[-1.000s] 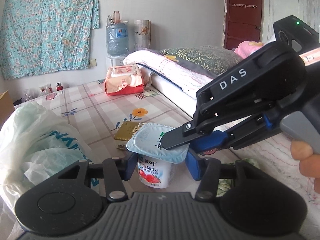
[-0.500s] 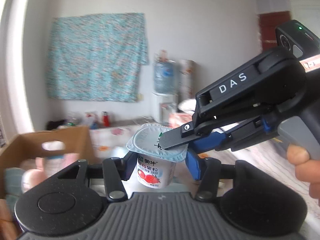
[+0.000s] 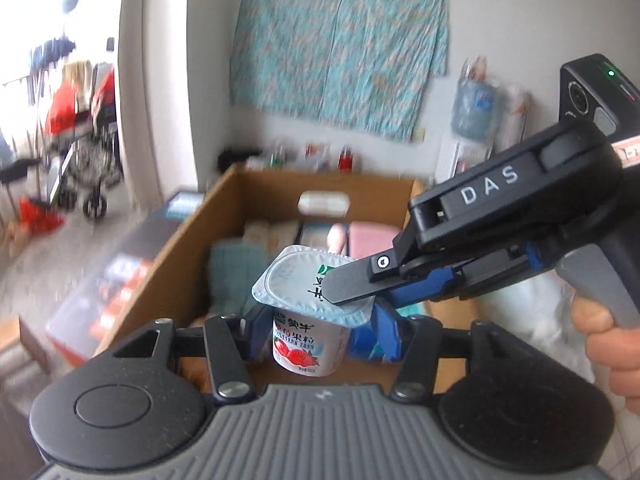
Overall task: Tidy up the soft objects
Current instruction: 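Carry the yogurt cup with the right tool over the cardboard box, then lower the white yogurt cup into the box and open the right tool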
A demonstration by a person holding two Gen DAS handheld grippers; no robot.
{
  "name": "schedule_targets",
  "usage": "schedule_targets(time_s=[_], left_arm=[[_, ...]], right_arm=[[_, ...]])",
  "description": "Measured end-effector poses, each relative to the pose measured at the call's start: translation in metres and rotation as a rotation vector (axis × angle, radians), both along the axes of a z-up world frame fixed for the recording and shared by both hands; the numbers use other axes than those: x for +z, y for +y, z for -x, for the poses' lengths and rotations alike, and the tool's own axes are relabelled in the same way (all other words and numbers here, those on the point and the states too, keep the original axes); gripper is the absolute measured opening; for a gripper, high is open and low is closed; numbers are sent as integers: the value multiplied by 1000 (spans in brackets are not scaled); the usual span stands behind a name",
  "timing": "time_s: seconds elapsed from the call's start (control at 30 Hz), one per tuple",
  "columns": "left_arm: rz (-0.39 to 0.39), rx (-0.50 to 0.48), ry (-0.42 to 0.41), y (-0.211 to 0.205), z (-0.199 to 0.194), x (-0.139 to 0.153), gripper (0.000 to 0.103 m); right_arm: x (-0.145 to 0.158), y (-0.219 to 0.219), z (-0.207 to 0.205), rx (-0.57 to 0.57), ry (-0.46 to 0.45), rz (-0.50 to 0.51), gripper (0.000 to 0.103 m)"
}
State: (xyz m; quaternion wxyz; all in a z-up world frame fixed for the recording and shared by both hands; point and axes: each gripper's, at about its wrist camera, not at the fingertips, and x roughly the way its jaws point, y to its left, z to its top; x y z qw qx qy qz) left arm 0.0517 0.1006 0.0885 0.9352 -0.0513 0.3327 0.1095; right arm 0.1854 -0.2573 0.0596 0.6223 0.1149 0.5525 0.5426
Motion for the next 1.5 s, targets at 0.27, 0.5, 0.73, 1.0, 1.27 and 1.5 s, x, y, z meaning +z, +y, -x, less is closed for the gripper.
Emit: schedule_targets(time_s=[0.27, 0.5, 0.73, 1.0, 1.27, 1.5], left_arm=[[161, 5, 146, 40, 3, -26, 54], [71, -33, 125, 51, 15, -29, 59], [92, -19, 118, 61, 23, -29, 59], [77, 2, 32, 73, 54, -8, 64], [120, 33, -35, 89, 70, 4, 68], [168, -171, -115, 34, 50, 16, 89]], right_arm=[[-48, 29, 15, 73, 113, 144, 29], [-48, 35, 12, 84, 65, 168, 29], [-50, 35, -2, 35, 56, 195, 30], [-66, 41, -1, 60, 74, 241, 33], [-51, 21, -6, 34, 88, 144, 35], [10, -76, -6, -99, -88, 16, 51]])
